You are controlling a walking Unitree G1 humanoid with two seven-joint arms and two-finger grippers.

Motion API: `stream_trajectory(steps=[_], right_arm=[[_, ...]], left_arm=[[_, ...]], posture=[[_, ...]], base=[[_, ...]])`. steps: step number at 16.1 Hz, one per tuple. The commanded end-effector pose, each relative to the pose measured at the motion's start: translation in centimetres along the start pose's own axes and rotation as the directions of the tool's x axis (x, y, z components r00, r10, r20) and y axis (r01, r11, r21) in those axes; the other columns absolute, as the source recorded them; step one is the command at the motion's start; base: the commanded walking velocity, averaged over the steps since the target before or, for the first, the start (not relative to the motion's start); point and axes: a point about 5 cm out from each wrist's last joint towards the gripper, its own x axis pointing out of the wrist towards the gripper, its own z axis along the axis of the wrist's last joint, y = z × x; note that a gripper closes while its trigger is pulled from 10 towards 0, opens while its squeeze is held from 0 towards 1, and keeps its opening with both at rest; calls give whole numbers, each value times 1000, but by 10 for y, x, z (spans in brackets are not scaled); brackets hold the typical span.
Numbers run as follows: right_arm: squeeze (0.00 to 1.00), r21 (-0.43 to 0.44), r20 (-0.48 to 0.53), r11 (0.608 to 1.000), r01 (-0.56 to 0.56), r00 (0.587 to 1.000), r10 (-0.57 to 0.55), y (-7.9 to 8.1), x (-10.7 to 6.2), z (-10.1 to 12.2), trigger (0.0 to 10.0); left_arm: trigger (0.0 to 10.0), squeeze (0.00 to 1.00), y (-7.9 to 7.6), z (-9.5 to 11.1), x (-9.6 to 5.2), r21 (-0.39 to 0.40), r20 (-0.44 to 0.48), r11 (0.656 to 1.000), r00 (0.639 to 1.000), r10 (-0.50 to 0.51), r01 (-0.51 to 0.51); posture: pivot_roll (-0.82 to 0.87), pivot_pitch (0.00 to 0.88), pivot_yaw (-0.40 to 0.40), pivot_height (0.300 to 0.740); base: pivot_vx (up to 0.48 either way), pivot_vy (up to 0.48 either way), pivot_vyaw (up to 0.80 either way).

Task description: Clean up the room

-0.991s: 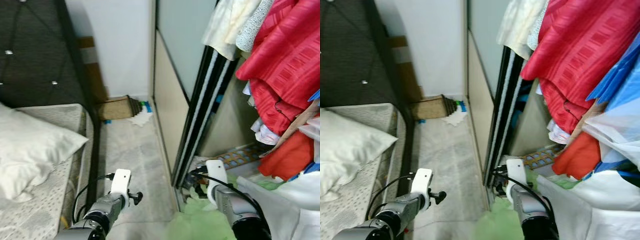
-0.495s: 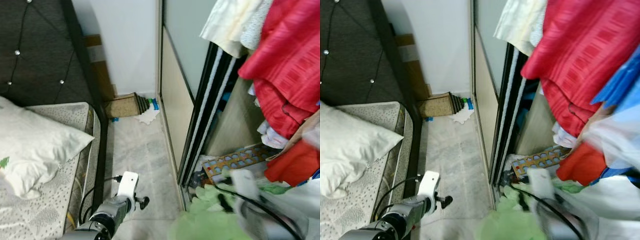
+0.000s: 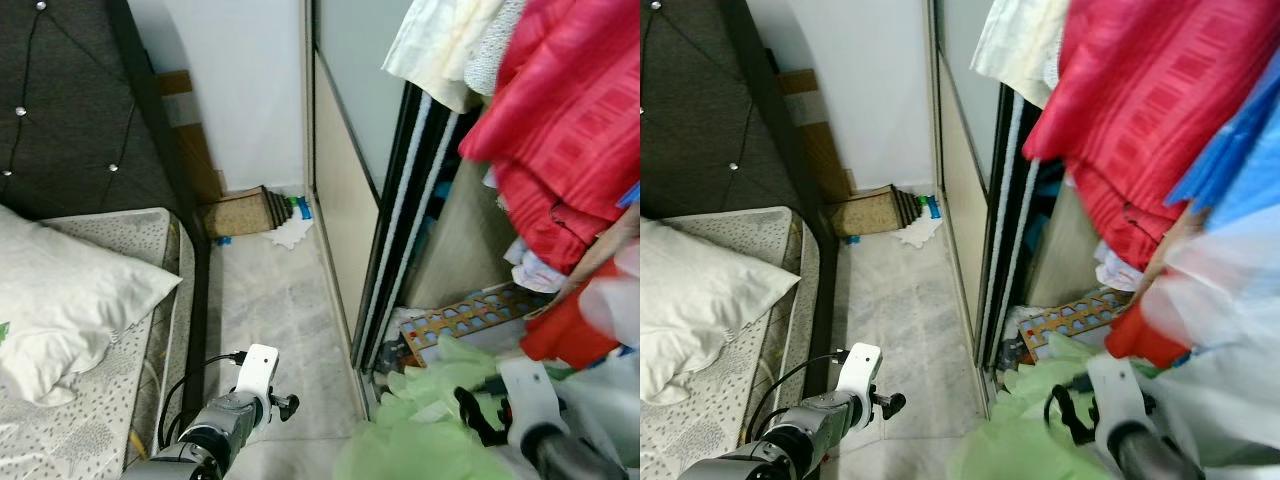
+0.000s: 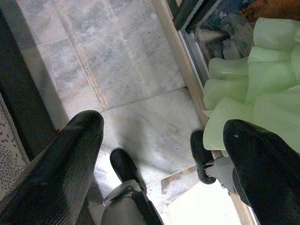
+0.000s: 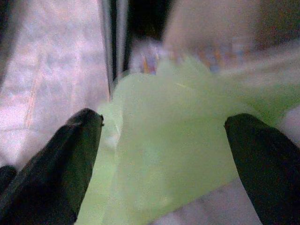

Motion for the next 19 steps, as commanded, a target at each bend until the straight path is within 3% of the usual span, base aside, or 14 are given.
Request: stream_trajectory(steps=[1, 3, 5, 6, 7, 11, 12, 14, 16, 17, 19], right_arm=[[0, -36, 67, 999, -32, 997, 34, 1, -6, -16, 10000], [0, -48, 139, 998, -32, 990, 39, 0, -12, -37, 10000], [0, -75, 195, 997, -24, 980, 39, -3, -19, -40, 10000], [0, -18, 205, 999, -38, 978, 41, -5, -24, -44, 10000], [0, -14, 219, 998, -54, 974, 56, -4, -26, -48, 10000], [0, -45, 365, 990, -134, 920, 141, -1, -33, -44, 10000], [0, -57, 393, 990, -131, 908, 143, -2, -30, -37, 10000], [0, -84, 462, 986, -143, 871, 166, 2, -9, -19, 10000], [0, -55, 460, 983, -175, 869, 181, 11, 8, -13, 10000], [0, -32, 426, 974, -223, 879, 215, 21, 18, -13, 10000], [0, -83, 394, 939, -333, 855, 338, 45, 27, -18, 10000]], left_arm=[[10000, 0, 4, 0, -1, 5, -4, 1000, 1000, 9, -9], [10000, 0, 6, 1, -1, 4, -1, 1000, 1000, 15, -15], [10000, 0, 7, 1, -1, 4, 1, 1000, 1000, 17, -17], [10000, 0, 8, 1, -2, 0, 3, 1000, 1000, 20, -20], [10000, 0, 8, 1, -2, -2, 4, 1000, 1000, 21, -21], [10000, 0, 11, 2, -2, -9, 6, 1000, 1000, 25, -25], [10000, 0, 11, 2, -2, -8, 7, 1000, 1000, 25, -25], [10000, 0, 11, 3, -2, -3, 9, 1000, 1000, 23, -23], [10000, 0, 10, 3, -2, 1, 10, 1000, 1000, 22, -22], [10000, 0, 10, 4, -2, -1, 13, 1000, 1000, 22, -22], [10000, 0, 11, 5, -2, -14, 18, 1000, 999, 27, -26]], posture=[[-286, 43, 31, 740], [-288, 41, 26, 740], [-287, 40, 19, 740], [-288, 38, 17, 740], [-288, 38, 16, 740], [-291, 37, 15, 740], [-292, 38, 17, 740], [-291, 38, 20, 740], [-291, 38, 20, 740], [-271, 33, 19, 740], [-257, 34, 13, 740]], base=[[0, 0, 0], [0, 0, 0], [0, 0, 0], [0, 0, 0], [0, 0, 0], [0, 0, 0], [0, 0, 0], [0, 0, 0], [0, 0, 0], [0, 0, 0], [0, 0, 0]])
